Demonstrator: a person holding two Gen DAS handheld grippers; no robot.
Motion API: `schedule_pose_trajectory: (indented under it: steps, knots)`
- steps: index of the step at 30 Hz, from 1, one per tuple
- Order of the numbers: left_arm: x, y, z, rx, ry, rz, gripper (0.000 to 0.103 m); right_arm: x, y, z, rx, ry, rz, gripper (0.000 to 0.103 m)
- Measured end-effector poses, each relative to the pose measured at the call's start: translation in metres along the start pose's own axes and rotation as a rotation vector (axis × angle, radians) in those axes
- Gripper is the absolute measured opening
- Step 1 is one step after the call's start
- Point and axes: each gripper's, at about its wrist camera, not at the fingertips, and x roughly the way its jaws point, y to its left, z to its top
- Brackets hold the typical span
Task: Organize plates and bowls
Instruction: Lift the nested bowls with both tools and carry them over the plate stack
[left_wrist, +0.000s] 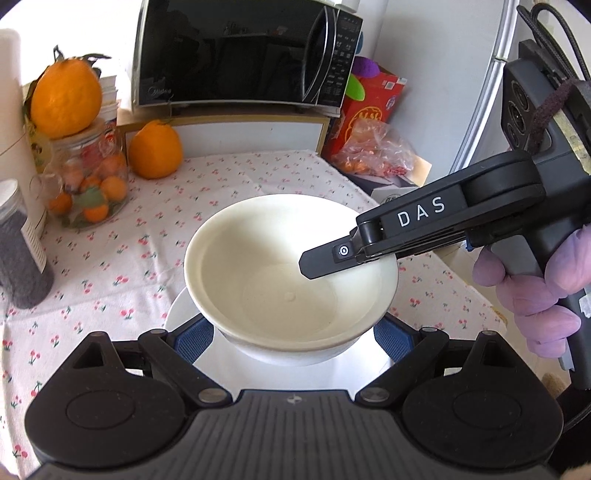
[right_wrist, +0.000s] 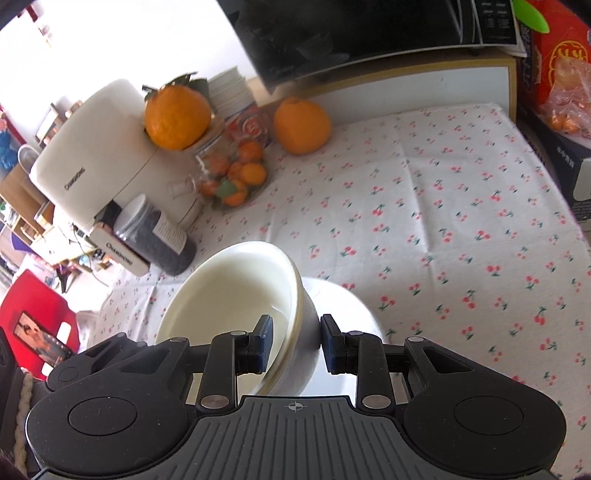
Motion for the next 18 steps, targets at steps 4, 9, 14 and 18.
schedule_pose_trajectory:
  steps: [4,9,14,18]
  knots:
    - [0.001,0.003,-0.005,-0.009,0.024,0.003,0.093,0.008,0.005,-0.004,-0.011,0.023,-0.012,0.027]
    - [0.001,0.002,-0.011,0.000,0.040,0.003,0.093,0.015,0.008,-0.010,-0.030,0.068,-0.049,0.027]
    - [0.005,0.000,-0.015,0.016,0.058,0.003,0.093,0.020,0.004,-0.014,-0.022,0.093,-0.066,0.027]
    - [0.009,-0.001,-0.017,0.034,0.076,0.006,0.093,0.023,0.004,-0.017,-0.029,0.108,-0.084,0.027]
